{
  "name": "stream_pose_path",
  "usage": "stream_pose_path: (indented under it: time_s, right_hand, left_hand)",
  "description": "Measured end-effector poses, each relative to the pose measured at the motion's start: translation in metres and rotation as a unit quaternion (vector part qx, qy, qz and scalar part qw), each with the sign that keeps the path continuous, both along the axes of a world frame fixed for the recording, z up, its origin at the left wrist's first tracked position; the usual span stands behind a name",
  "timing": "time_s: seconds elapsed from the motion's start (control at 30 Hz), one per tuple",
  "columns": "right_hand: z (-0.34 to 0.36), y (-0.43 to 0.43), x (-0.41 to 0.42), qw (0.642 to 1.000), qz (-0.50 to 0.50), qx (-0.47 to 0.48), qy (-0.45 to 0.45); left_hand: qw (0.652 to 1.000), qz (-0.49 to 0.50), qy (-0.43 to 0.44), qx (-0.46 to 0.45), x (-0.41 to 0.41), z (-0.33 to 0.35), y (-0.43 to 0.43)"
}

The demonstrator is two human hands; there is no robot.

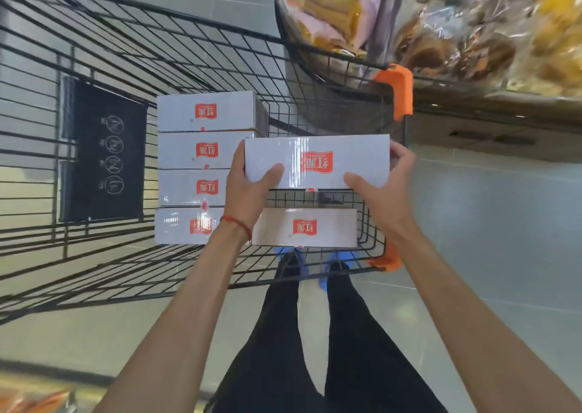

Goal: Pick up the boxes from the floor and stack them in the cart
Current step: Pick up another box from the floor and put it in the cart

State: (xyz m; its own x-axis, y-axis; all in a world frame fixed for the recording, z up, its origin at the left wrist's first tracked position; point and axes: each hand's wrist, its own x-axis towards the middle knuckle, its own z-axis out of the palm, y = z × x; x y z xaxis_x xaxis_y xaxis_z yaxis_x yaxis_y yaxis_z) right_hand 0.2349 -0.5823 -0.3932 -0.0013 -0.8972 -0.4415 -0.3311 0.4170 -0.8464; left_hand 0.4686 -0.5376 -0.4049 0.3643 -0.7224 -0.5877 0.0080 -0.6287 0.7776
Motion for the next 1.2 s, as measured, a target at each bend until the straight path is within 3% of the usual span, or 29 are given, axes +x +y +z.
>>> stream_pose_path:
  time_s: [0.17, 0.47, 0.67, 0.83, 1.1, 1.2]
  right_hand:
    - [-0.026, -0.007, 0.004, 0.997, 0.035, 0.061, 0.023]
    - [-0.073, 0.018, 0.017, 0.987, 0.015, 0.15, 0.061]
    - [-0.09, 0.012, 0.012, 0.977, 0.049, 0.192, 0.073]
    - [-0.096, 0.016, 0.014, 0.975, 0.071, 0.192, 0.088]
    - [-0.096, 0.029, 0.023, 0.981, 0.031, 0.172, 0.088]
    - [-0.082, 0.041, 0.022, 0.982, 0.011, 0.158, 0.105]
  left_hand:
    - [0.998, -0.017, -0.022, 0.053, 0.001, -0.029, 0.006]
    - [0.976, -0.077, -0.158, 0.127, 0.0, -0.062, 0.014]
    - [0.97, -0.069, -0.202, 0.12, -0.005, -0.074, 0.019]
    - [0.952, -0.132, -0.251, 0.118, -0.001, -0.084, 0.019]
    - [0.871, -0.265, -0.381, 0.161, -0.001, -0.084, 0.014]
    - [0.884, -0.267, -0.351, 0.153, -0.006, -0.074, 0.016]
